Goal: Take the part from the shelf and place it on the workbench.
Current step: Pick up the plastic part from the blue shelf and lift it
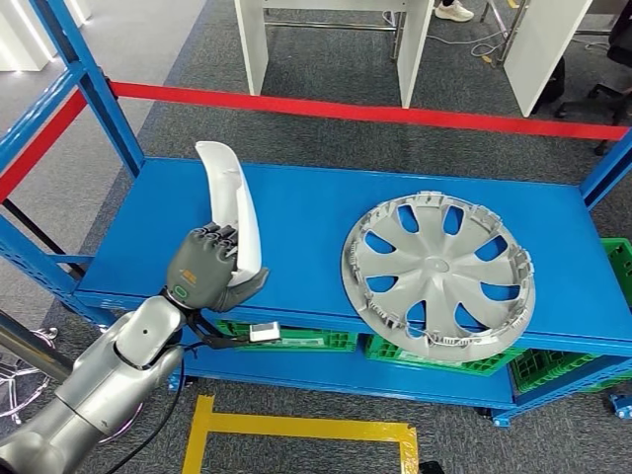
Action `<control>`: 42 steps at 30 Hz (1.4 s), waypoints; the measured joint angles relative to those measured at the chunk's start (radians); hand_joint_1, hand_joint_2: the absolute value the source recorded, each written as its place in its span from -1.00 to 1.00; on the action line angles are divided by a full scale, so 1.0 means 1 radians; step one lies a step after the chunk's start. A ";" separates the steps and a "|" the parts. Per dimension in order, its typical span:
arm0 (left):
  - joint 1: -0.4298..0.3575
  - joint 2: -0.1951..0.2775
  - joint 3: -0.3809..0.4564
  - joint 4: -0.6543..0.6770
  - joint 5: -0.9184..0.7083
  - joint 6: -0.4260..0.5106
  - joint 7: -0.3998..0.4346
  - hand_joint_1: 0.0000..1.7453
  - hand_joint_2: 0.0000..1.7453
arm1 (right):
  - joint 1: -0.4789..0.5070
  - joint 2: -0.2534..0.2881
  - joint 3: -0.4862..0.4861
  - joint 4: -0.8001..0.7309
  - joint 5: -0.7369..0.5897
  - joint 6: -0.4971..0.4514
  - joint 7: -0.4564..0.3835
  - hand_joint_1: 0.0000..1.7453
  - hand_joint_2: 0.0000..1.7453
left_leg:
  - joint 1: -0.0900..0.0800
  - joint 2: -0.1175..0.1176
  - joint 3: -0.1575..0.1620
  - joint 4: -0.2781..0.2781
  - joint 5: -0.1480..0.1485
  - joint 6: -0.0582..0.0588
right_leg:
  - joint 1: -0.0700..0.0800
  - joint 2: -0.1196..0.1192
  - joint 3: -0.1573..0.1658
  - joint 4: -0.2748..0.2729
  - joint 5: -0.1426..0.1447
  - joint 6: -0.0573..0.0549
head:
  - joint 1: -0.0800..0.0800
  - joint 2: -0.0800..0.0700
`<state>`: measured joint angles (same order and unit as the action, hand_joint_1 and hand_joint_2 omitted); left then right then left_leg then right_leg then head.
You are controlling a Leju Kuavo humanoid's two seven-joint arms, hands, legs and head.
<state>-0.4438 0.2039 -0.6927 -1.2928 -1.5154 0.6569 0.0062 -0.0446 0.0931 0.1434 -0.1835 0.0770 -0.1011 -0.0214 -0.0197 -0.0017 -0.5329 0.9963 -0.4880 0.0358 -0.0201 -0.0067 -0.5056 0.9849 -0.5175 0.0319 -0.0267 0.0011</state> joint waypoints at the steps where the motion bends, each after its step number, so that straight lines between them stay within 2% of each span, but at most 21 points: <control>1: 0.000 0.000 0.000 0.000 0.006 0.000 0.000 1.00 -1.00 | 0.000 0.000 0.000 0.000 0.000 0.000 0.000 -1.00 -1.00 | 0.000 0.000 0.000 0.000 0.000 0.000 | 0.000 0.000 0.000 0.000 0.000 0.000 | 0.000 0.000; 9: -0.003 0.001 0.003 0.013 0.078 -0.020 -0.013 1.00 -1.00 | 0.000 0.000 -0.002 0.000 0.000 0.000 0.000 -1.00 -1.00 | 0.000 0.000 0.000 0.000 0.000 0.000 | 0.000 0.000 0.000 0.000 0.000 0.000 | 0.000 0.000; 28: -0.012 0.004 0.008 0.033 0.040 -0.032 0.004 1.00 -1.00 | 0.000 0.000 -0.003 0.000 0.000 0.000 0.000 -1.00 -1.00 | -0.003 0.000 -0.002 0.005 -0.001 0.001 | -0.002 0.000 -0.001 -0.001 0.002 0.002 | 0.000 0.000; 32: -0.015 0.008 0.009 0.035 0.029 -0.033 0.008 1.00 -1.00 | 0.000 0.000 -0.003 0.000 0.000 0.000 0.000 -1.00 -1.00 | -0.006 0.000 -0.004 0.008 -0.002 0.004 | -0.005 0.000 -0.001 -0.002 0.005 0.007 | 0.000 0.000; 34: -0.017 0.010 0.009 0.036 0.029 -0.034 0.008 1.00 -1.00 | 0.000 0.001 -0.003 0.000 0.000 0.000 -0.001 -1.00 -1.00 | -0.004 0.001 -0.003 0.002 0.005 0.013 | -0.006 0.000 -0.003 -0.002 0.004 0.013 | 0.000 0.000; 36: -0.019 0.011 0.009 0.036 0.028 -0.034 0.008 1.00 -1.00 | 0.000 0.001 -0.003 0.000 0.000 0.000 -0.001 -1.00 -1.00 | 0.000 0.005 -0.001 -0.009 0.017 0.024 | -0.004 0.002 -0.025 0.037 -0.028 0.015 | 0.001 0.000; 37: -0.020 0.012 0.009 0.036 0.028 -0.035 0.008 1.00 -1.00 | 0.000 0.001 -0.003 0.000 0.000 0.000 -0.001 -1.00 -1.00 | 0.002 0.006 -0.001 -0.013 0.020 0.027 | -0.003 0.003 -0.049 0.088 -0.059 0.014 | 0.001 0.000; 39: -0.021 0.012 0.008 0.037 0.026 -0.036 0.008 1.00 -1.00 | 0.001 0.001 -0.003 0.000 0.000 0.000 -0.002 -1.00 -1.00 | 0.001 0.007 -0.008 -0.010 0.022 0.029 | -0.001 0.005 -0.114 0.229 -0.119 0.013 | 0.001 0.000; 40: -0.020 0.012 0.008 0.038 0.026 -0.036 0.008 1.00 -1.00 | 0.002 0.001 -0.004 0.000 0.000 0.000 -0.002 -1.00 -1.00 | 0.000 0.007 -0.011 -0.008 0.022 0.029 | 0.000 0.005 -0.139 0.280 -0.129 0.013 | 0.001 0.000; 41: -0.020 0.012 0.007 0.039 0.025 -0.037 0.008 1.00 -1.00 | 0.003 0.001 -0.005 0.000 0.000 0.000 -0.002 -1.00 -1.00 | -0.001 0.006 -0.014 -0.006 0.023 0.029 | 0.000 0.005 -0.150 0.298 -0.119 0.012 | 0.001 0.000; 42: -0.020 0.012 0.007 0.041 0.025 -0.037 0.008 1.00 -1.00 | 0.004 0.001 -0.006 0.000 0.000 0.000 -0.002 -1.00 -1.00 | -0.001 0.006 -0.015 -0.002 0.022 0.028 | 0.000 0.005 -0.141 0.274 -0.089 0.011 | 0.001 0.000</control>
<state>-0.4638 0.2159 -0.6861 -1.2523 -1.4900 0.6194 0.0146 -0.0410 0.0942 0.1376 -0.1835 0.0766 -0.1009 -0.0229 -0.0205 0.0044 -0.5480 0.9941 -0.4658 0.0642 -0.0197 -0.0018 -0.6471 1.2594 -0.6064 0.0428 -0.0259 0.0011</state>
